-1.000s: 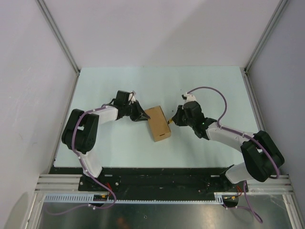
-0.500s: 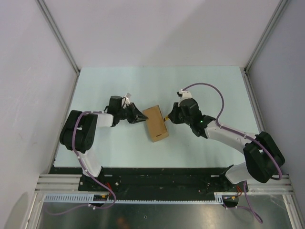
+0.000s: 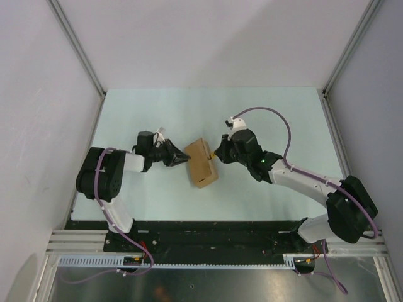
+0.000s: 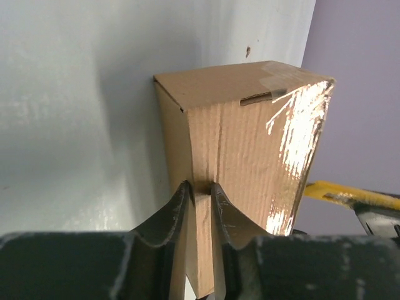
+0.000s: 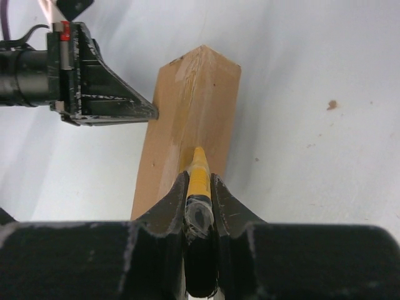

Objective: Unpack the express box

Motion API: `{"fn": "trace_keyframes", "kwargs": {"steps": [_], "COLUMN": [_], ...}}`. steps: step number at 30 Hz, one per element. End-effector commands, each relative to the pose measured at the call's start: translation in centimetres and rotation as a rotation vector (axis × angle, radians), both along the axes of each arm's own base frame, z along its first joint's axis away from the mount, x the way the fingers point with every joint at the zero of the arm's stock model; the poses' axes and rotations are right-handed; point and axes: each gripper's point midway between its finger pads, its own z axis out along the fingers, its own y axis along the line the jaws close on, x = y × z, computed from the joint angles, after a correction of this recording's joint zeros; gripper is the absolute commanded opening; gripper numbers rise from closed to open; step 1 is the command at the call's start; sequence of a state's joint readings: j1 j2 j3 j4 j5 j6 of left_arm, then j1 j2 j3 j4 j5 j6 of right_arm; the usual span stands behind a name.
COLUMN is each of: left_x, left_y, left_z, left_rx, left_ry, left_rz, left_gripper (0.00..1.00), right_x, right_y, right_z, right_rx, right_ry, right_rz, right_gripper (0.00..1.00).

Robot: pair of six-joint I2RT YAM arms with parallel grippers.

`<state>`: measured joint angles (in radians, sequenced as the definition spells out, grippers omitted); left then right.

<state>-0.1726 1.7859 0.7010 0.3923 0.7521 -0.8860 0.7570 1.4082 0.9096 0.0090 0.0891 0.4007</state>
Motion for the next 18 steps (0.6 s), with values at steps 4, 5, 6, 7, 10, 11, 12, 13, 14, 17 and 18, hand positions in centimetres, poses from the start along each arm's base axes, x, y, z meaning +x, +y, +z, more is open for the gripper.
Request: {"fn": "trace_keyframes", "kwargs": {"steps": [4, 5, 6, 7, 10, 11, 12, 13, 14, 17, 18], "left_x": [-4.1, -4.9, -4.5, -4.4, -4.3, -4.1, -4.1, -3.9, -3.6, -2.4, -1.2], "left_y": [2.2, 2.6, 3.1, 3.3, 4.0, 4.1, 4.3, 4.4, 4.5, 4.7, 4.8], "left_z": [-5.0, -5.6, -5.8, -5.6, -5.6, -5.2, -5.0, -4.8, -4.1, -2.5, -0.9], "left_rx": [0.143, 0.175, 0.22, 0.236, 0.268, 0.269, 0.276, 0.286, 0.287, 0.305, 0.309], "left_ry": [0.224, 0.273, 0.26, 0.252, 0.263, 0.248, 0.257, 0.251, 0.233, 0.189, 0.139], "left_rz": [0.066, 0.071, 0.076, 0.075, 0.098, 0.105, 0.112, 0.121, 0.127, 0.134, 0.14], "left_gripper": [0.23, 0.24, 0.24, 0.25, 0.26, 0.26, 0.27, 0.27, 0.27, 0.29, 0.3], "right_x": [-0.9, -1.0, -1.1, -1.2, -1.4, -1.4, -1.4, -1.3, -1.3, -1.3, -1.2], "right_y": [3.4, 3.5, 3.6, 3.8, 4.2, 4.3, 4.4, 4.6, 4.7, 5.1, 5.2], "right_z": [3.8, 3.8, 3.8, 3.7, 3.7, 3.7, 3.8, 4.0, 3.8, 4.4, 4.7], "right_rx": [0.073, 0.074, 0.072, 0.072, 0.069, 0.071, 0.07, 0.071, 0.066, 0.067, 0.069], "right_ry": [-0.078, -0.079, -0.078, -0.079, -0.079, -0.08, -0.084, -0.088, -0.086, -0.102, -0.106], "right_rz": [0.089, 0.091, 0.092, 0.097, 0.106, 0.109, 0.111, 0.113, 0.117, 0.125, 0.129], "right_gripper": [0.0, 0.0, 0.0, 0.0, 0.0, 0.0, 0.0, 0.0, 0.0, 0.0, 0.0]}}
